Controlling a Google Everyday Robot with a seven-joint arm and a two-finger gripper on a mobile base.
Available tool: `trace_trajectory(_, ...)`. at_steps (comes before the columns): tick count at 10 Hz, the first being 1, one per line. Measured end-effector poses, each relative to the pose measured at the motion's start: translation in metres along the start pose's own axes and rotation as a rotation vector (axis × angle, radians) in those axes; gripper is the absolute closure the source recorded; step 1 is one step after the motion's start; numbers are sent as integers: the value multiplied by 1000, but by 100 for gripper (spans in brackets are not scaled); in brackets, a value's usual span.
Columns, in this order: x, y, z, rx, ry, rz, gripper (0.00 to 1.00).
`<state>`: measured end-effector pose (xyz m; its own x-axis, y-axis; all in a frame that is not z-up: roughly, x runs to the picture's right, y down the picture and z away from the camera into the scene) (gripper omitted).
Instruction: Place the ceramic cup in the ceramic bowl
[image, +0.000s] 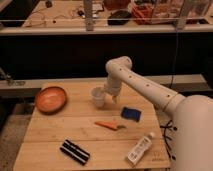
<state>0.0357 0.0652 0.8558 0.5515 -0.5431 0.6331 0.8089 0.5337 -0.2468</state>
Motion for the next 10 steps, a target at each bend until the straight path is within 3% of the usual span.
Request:
trace_trajectory(2,1,1,2,-2,-1,4,30)
trace_trajectory(7,-1,1,6,-5,-6,12,73)
trace_trajectory(9,-2,-2,-2,-9,-6,14,93)
trace_trajectory(10,-4,-4,-6,-14,-6,13,95)
